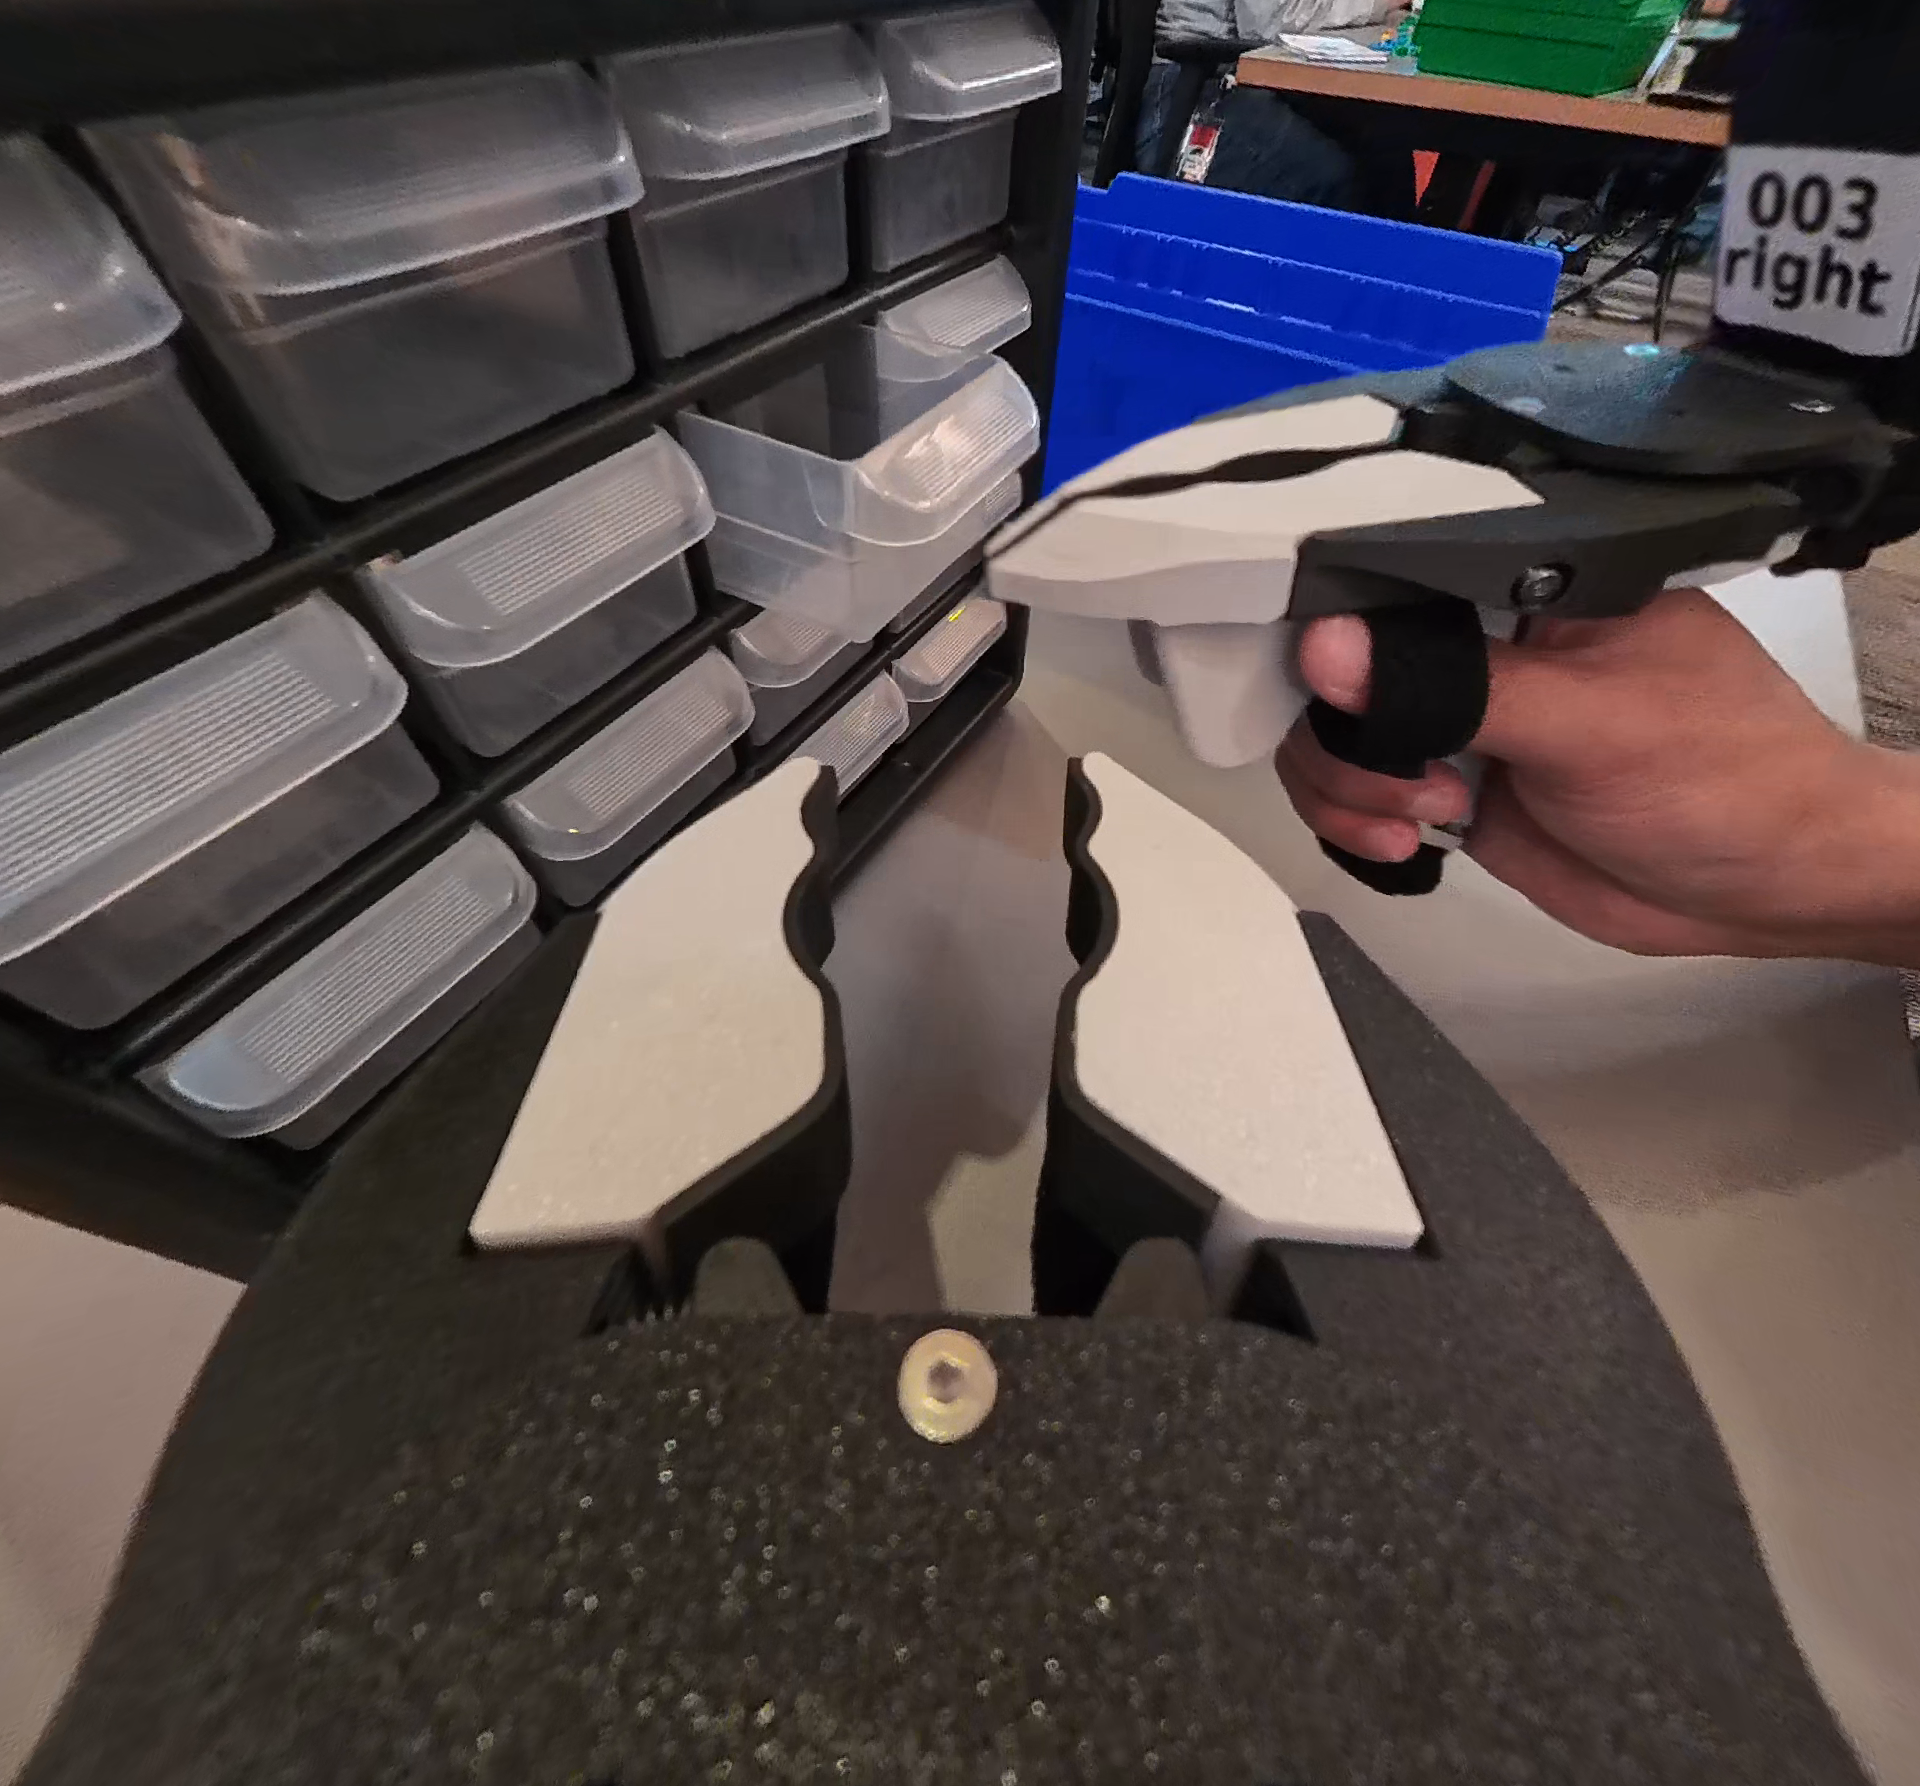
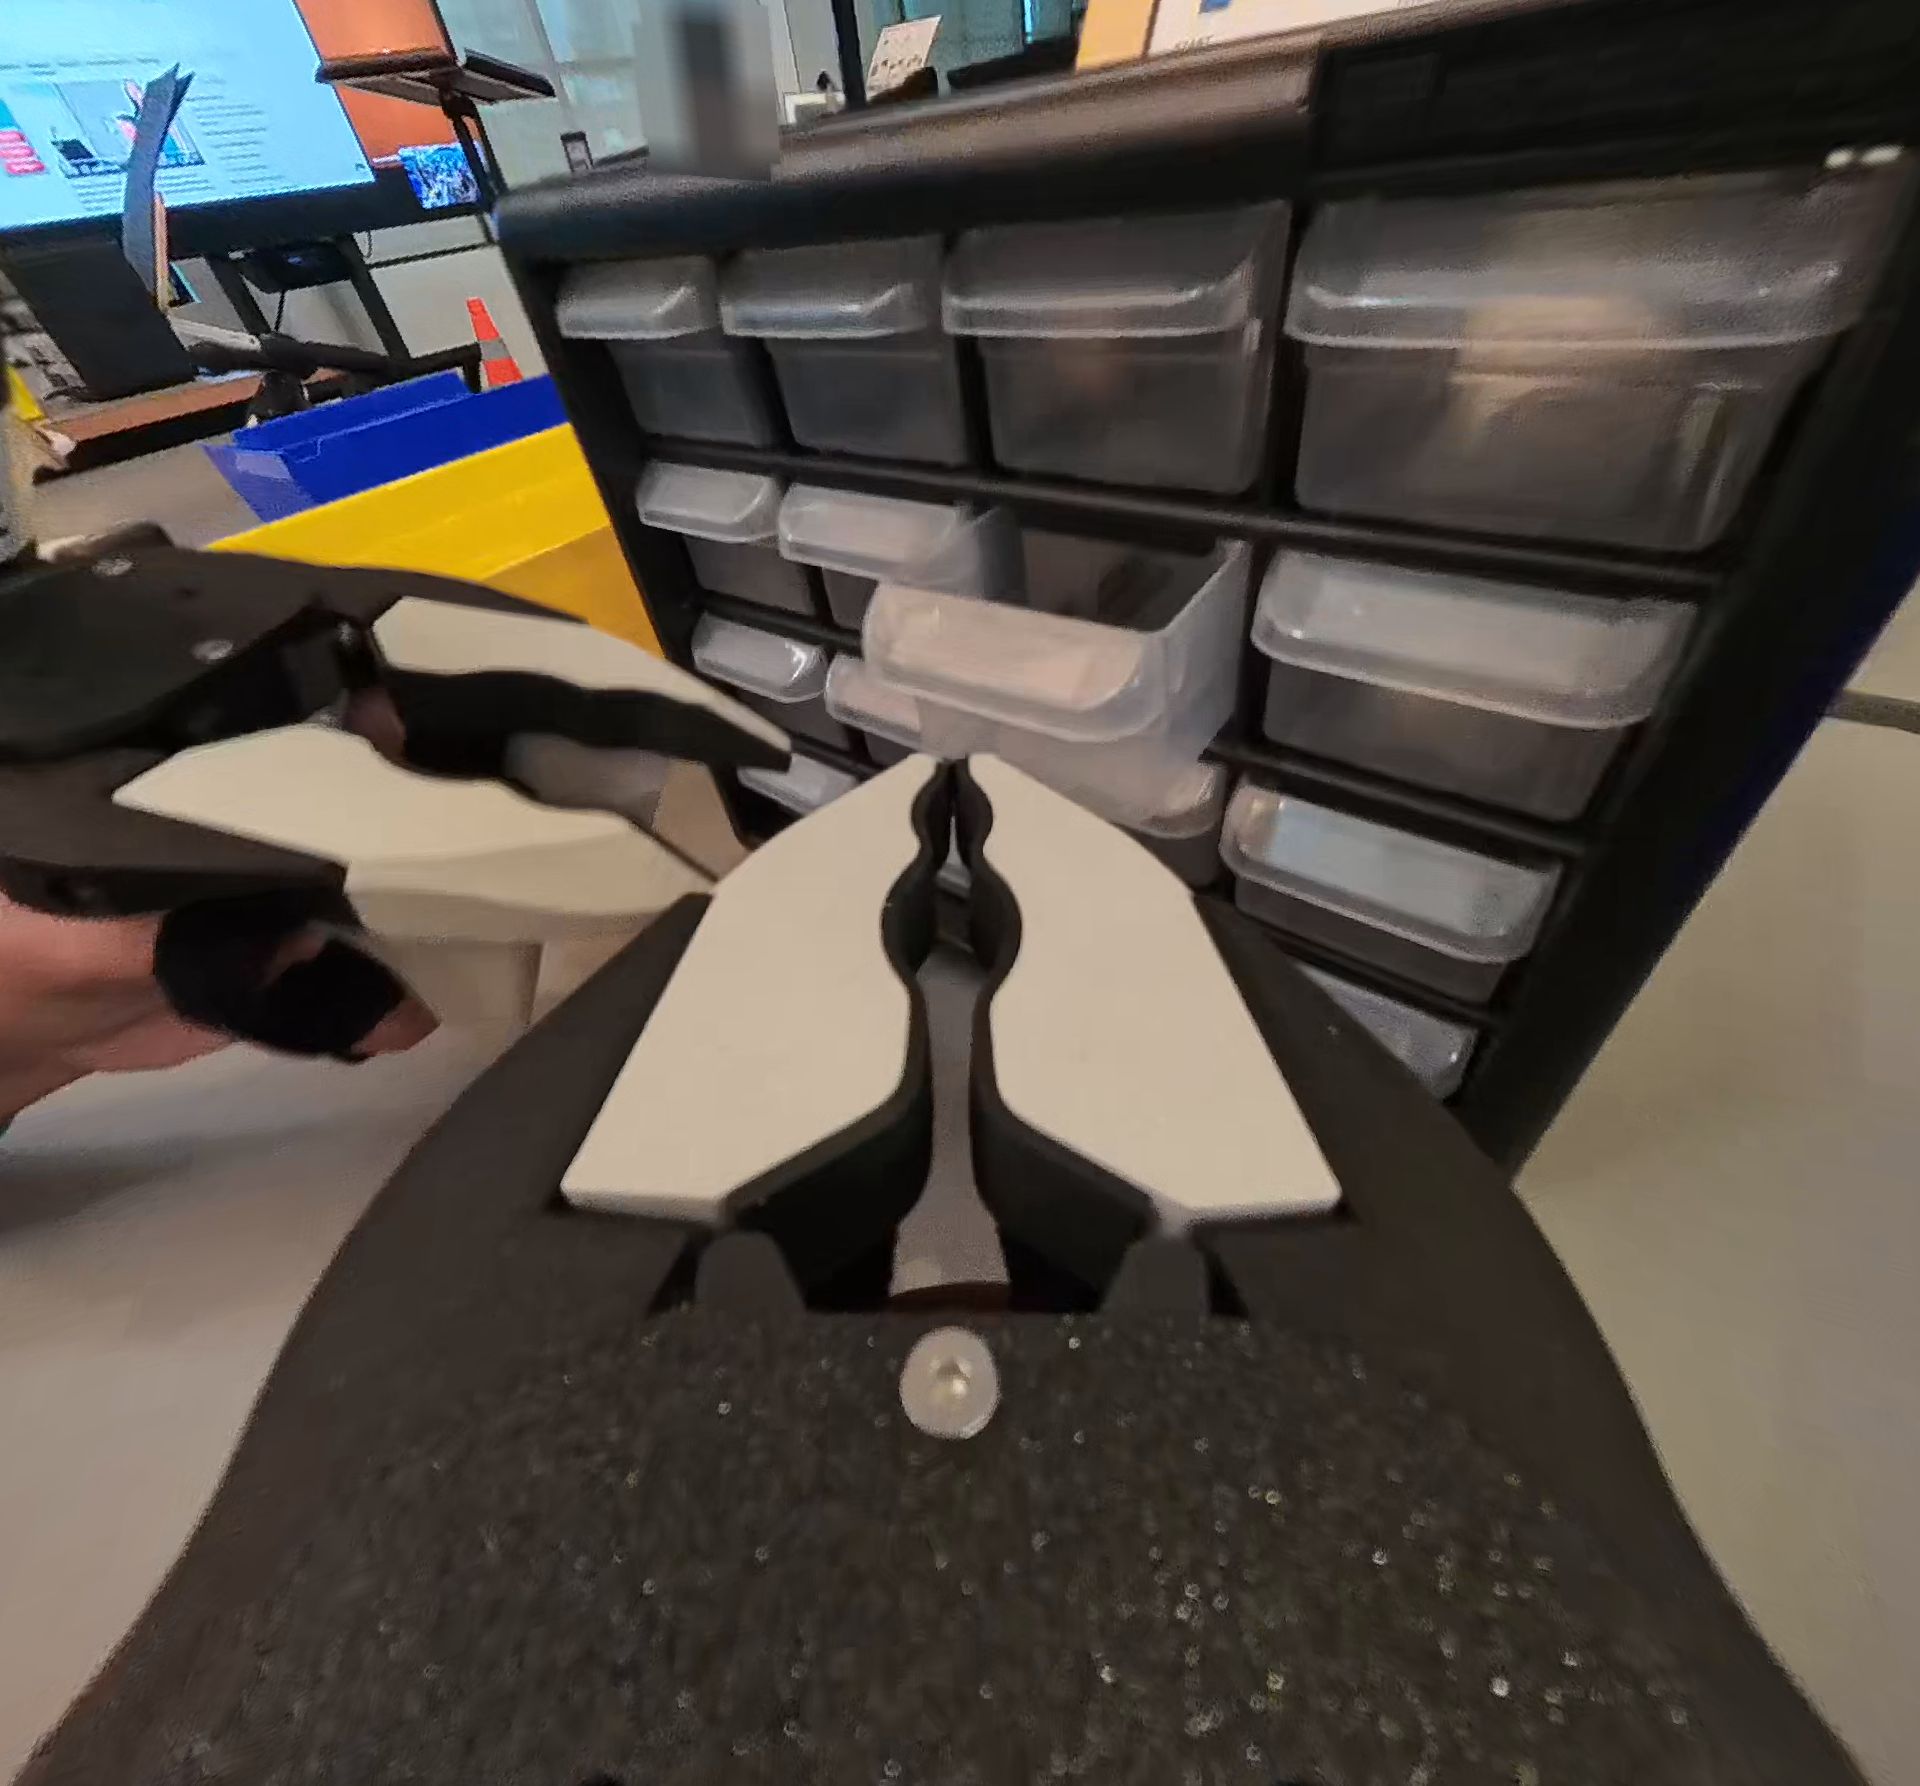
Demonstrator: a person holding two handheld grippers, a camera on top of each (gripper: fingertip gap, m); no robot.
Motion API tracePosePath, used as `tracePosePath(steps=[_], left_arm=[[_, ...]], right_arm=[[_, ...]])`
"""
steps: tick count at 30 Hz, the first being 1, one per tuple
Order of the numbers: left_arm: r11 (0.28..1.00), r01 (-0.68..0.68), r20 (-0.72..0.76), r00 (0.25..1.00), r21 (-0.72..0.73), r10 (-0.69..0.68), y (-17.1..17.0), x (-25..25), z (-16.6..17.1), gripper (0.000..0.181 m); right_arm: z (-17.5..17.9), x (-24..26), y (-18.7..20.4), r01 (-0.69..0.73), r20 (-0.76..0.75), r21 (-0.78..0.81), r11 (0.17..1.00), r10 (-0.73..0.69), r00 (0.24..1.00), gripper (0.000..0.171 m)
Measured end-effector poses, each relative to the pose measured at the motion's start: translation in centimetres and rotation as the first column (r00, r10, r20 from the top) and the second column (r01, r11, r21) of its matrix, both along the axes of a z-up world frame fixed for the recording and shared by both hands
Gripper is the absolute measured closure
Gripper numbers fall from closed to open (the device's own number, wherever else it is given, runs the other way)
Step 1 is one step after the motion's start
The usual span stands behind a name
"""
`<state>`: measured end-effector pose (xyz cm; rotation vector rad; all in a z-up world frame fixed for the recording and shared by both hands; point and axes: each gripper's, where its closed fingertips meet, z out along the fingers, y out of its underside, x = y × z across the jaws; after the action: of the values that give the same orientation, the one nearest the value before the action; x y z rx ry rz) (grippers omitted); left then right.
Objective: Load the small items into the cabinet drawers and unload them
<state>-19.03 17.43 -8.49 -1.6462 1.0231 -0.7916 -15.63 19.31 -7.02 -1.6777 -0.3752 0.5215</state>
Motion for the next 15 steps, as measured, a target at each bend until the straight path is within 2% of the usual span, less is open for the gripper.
tracePosePath(steps=[15], left_arm=[[0.999,-0.036,-0.046,0.998,-0.013,0.035,0.5,-0.1,-1.1,0.140]], right_arm=[[0.0,0.7,4.5,0.027,-0.062,0.007,1.000,-0.027,0.998,0.171]])
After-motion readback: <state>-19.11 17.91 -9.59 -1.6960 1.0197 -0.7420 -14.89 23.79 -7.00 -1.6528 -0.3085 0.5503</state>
